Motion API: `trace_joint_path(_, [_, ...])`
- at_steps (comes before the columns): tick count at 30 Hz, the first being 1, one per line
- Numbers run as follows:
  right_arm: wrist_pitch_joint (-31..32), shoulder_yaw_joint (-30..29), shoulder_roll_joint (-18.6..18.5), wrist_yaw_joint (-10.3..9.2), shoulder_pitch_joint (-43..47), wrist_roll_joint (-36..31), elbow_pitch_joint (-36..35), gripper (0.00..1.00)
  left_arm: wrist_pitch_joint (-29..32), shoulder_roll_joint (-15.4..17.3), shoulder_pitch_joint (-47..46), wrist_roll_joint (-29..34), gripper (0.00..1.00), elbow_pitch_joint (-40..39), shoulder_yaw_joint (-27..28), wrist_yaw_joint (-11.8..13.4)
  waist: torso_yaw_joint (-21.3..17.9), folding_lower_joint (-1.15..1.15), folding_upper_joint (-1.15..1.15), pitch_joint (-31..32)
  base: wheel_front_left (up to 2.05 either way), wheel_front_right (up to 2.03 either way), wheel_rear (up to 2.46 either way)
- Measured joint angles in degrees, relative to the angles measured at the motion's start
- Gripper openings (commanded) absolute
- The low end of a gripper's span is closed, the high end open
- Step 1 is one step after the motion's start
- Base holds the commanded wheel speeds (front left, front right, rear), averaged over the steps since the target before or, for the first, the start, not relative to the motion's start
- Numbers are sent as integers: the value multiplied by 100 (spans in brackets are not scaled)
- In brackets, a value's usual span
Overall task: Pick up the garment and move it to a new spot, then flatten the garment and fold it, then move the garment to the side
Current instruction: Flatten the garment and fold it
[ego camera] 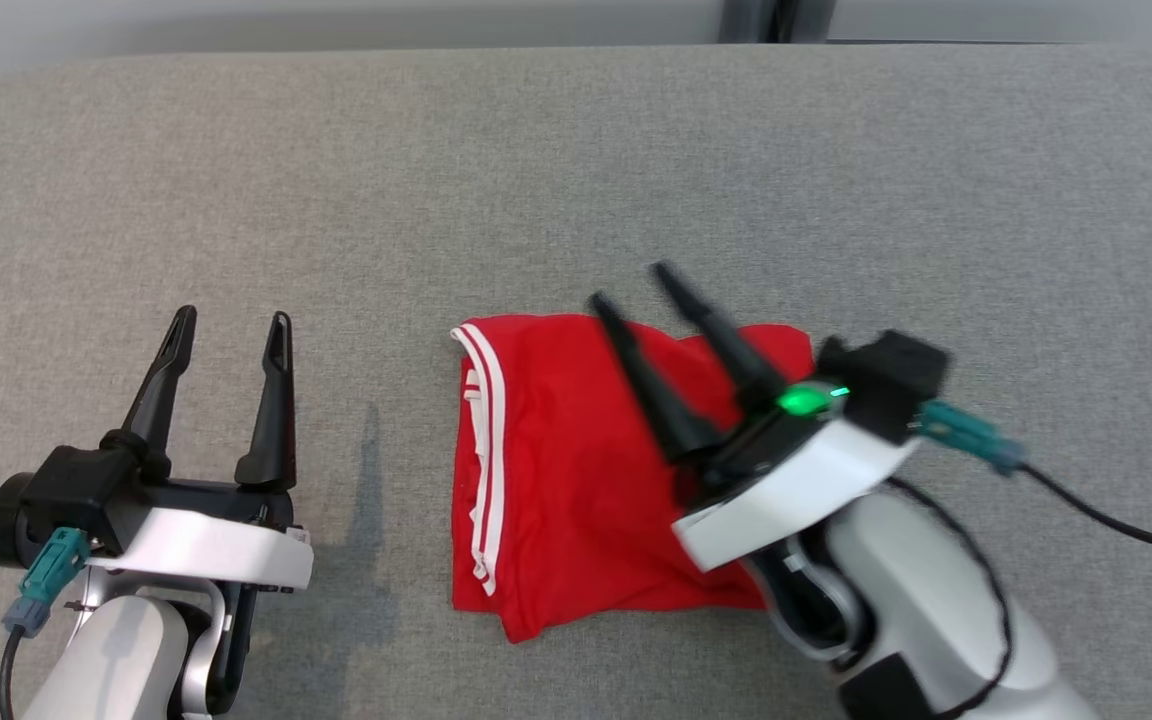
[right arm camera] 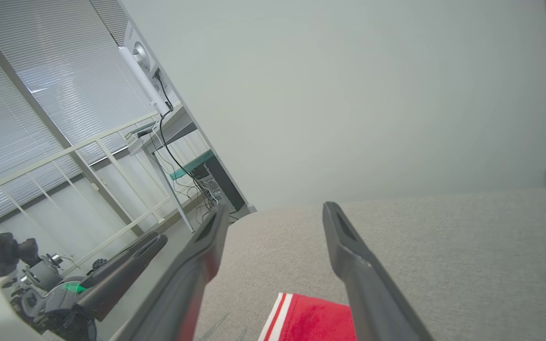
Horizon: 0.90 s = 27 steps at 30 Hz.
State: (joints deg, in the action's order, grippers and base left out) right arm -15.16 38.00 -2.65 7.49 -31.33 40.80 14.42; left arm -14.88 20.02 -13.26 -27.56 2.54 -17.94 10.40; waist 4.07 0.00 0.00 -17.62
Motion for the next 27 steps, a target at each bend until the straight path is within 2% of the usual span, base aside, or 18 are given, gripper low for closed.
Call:
trace_joint_path(7, [0,-1806,-293,0,703,-1239,-505,100,-2,0,120,34,100,4,125,26,-114,0,0,153,0,0,0])
trace_joint_path(13, [310,-2976,-587,0,1393,-1968,-945,100,-2,0,254,67,100,-13,212,34,-169,0,0,310,0,0,0])
trace_joint_path(18, [699,-3577,-661,0,1980,-2328,-1246,100,-2,3,387,90,100,-19,241,47,-196,0,0,463,0,0,0])
trace_joint_path(27, [1058,-3856,-527,0,2516,-2465,-1548,100,9,22,597,116,100,-77,235,127,-215,0,0,692,0,0,0])
